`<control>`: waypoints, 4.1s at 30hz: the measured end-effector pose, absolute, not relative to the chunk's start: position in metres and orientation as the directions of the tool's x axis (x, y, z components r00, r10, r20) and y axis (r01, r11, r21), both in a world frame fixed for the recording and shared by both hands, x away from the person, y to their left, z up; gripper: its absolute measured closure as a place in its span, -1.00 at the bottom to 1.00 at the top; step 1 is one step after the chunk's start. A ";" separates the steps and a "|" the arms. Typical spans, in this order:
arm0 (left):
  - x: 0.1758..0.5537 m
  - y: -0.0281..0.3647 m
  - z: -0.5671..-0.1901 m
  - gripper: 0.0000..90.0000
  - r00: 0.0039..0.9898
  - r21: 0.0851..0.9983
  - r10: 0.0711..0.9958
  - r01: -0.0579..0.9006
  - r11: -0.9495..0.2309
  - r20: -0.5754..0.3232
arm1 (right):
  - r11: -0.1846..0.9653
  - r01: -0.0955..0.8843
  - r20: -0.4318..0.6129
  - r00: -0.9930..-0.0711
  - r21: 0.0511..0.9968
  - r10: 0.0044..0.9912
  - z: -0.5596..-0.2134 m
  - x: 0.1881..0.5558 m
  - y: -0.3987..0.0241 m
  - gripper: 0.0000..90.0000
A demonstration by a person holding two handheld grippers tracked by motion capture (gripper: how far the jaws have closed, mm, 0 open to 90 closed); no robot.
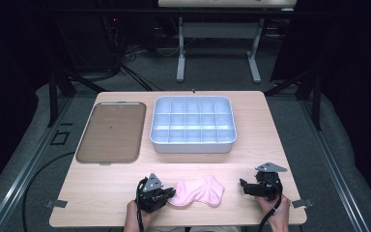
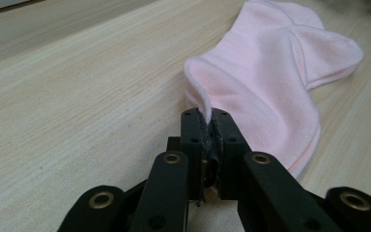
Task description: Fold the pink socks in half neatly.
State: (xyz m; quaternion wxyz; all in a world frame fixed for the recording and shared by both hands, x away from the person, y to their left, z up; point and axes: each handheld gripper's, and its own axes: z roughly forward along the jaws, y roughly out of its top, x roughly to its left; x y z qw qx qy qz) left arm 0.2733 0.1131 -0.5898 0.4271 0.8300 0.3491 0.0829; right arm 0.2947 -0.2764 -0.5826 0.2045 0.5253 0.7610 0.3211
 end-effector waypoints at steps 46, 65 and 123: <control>0.272 0.111 -0.590 0.87 0.739 0.771 0.658 0.499 -0.395 -0.141 | 0.360 0.679 0.106 -0.542 0.640 0.834 -0.572 0.265 -0.191 0.86; 0.273 0.112 -0.590 0.89 0.732 0.772 0.666 0.503 -0.388 -0.143 | 0.277 0.683 0.195 -0.528 0.676 0.827 -0.577 0.260 -0.205 0.89; 0.276 0.114 -0.591 0.89 0.718 0.768 0.671 0.531 -0.357 -0.185 | 0.313 0.541 0.211 -0.700 0.781 0.683 -0.526 0.253 -0.167 0.89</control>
